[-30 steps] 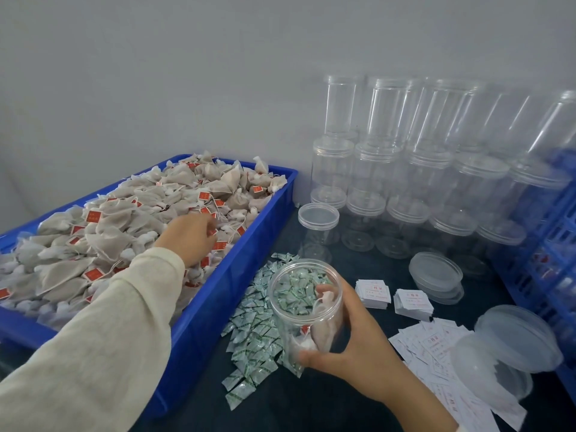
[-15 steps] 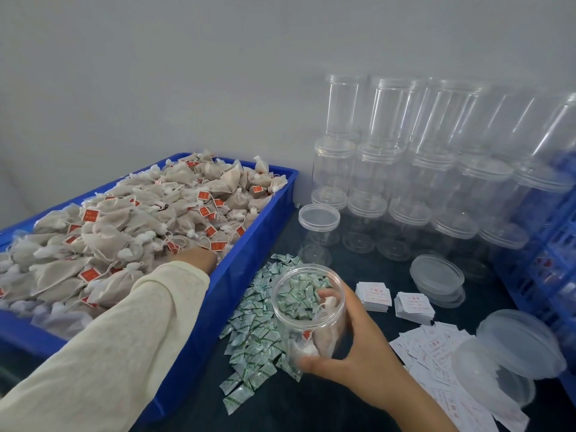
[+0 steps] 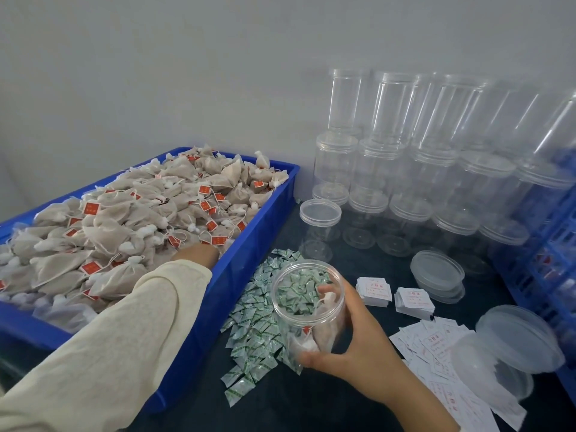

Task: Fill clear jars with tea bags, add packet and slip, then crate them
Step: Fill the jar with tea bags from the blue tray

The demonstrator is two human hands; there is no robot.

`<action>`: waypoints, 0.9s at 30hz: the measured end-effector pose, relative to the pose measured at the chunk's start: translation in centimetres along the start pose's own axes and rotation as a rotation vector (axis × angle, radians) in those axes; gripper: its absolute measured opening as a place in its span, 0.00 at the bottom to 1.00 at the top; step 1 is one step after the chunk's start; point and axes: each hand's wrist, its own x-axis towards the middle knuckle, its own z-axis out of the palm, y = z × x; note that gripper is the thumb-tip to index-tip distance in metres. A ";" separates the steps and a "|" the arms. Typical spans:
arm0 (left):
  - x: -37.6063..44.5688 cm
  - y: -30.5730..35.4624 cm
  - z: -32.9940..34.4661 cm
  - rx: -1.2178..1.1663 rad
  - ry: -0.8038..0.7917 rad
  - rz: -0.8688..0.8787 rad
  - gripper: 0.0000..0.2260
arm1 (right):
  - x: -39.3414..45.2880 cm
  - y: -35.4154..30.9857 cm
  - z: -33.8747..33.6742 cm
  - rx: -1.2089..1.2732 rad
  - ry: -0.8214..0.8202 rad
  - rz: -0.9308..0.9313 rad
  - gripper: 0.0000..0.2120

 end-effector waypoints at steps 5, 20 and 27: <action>0.4 0.0 0.2 -0.038 0.059 0.034 0.14 | -0.1 0.3 0.1 0.010 0.003 -0.005 0.47; -1.2 -0.7 -3.3 -0.666 0.589 0.180 0.10 | -0.4 0.5 0.3 0.061 -0.021 0.013 0.50; -6.6 3.5 -7.7 -0.928 0.501 0.488 0.14 | -0.1 0.3 0.2 0.031 -0.005 0.009 0.52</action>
